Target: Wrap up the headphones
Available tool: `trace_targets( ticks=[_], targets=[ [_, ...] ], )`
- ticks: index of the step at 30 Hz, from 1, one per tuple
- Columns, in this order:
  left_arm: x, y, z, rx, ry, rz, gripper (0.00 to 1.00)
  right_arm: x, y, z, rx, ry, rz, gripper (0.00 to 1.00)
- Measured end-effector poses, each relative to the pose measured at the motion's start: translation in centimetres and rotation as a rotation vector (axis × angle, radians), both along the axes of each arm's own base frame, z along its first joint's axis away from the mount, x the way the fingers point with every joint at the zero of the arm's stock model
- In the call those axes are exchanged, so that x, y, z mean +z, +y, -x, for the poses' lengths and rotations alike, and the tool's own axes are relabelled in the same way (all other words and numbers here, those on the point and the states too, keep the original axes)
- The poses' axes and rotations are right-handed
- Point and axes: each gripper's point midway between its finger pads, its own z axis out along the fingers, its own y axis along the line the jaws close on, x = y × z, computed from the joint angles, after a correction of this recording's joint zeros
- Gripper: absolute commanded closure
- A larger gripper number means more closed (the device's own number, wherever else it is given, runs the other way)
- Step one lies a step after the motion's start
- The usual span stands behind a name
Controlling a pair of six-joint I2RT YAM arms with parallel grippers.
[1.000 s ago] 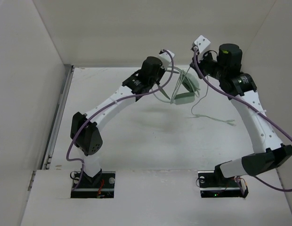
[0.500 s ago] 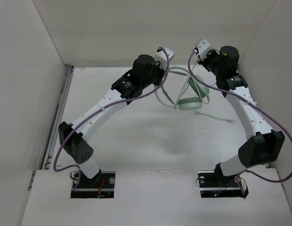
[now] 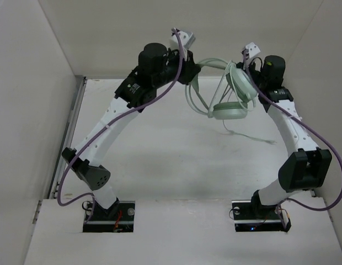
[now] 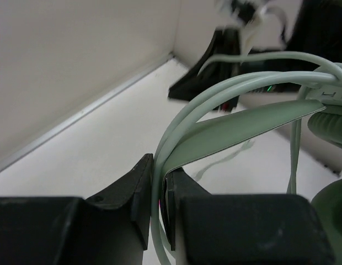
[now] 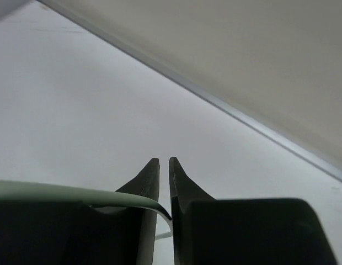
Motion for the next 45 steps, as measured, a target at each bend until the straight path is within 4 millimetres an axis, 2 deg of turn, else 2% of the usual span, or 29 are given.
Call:
trace_targets(
  ticks=[4,8,9,15,17,19,23,27,33,36,41,45],
  targets=[
    [6.0,-0.4,1.2,-0.045,-0.044,0.137,0.98,-1.0,3.4,2.0,0.122,0.126,-0.223,0.78],
    [9.4,-1.2,2.2,-0.094,-0.062,0.228,0.97,-1.7,5.8,3.6,0.198,0.263,-0.449,0.75],
    [9.6,-1.3,2.3,-0.098,-0.062,0.236,0.97,-1.6,6.4,4.1,0.217,0.29,-0.5,0.73],
    [9.8,-2.6,1.5,-0.112,-0.058,0.253,0.97,-0.5,9.8,6.7,0.342,0.393,-0.724,0.59],
    [9.7,-2.9,0.6,-0.101,-0.061,0.255,0.97,-1.0,11.1,8.1,0.381,0.436,-0.763,0.56],
    [9.7,-2.8,-0.5,-0.075,-0.068,0.255,0.97,-2.4,12.4,9.8,0.409,0.5,-0.79,0.51],
    [9.5,-1.0,-3.5,0.022,-0.09,0.247,0.97,-5.2,14.1,12.8,0.431,0.635,-0.824,0.45],
    [9.9,1.9,-6.5,0.157,-0.133,0.243,0.97,-5.9,14.7,15.0,0.453,0.688,-0.837,0.45],
    [10.9,6.0,-9.9,0.362,-0.203,0.239,0.97,-4.7,16.9,18.9,0.577,0.69,-0.804,0.48],
    [10.8,6.8,-10.8,0.421,-0.224,0.226,0.97,-4.3,18.2,21.1,0.661,0.696,-0.769,0.51],
    [10.1,8.3,-12.5,0.529,-0.261,0.176,0.97,-4.2,19.4,23.9,0.775,0.71,-0.711,0.64],
    [9.6,9.9,-13.9,0.615,-0.299,0.123,0.97,-4.2,19.7,25.4,0.841,0.716,-0.674,0.75]
  ],
)
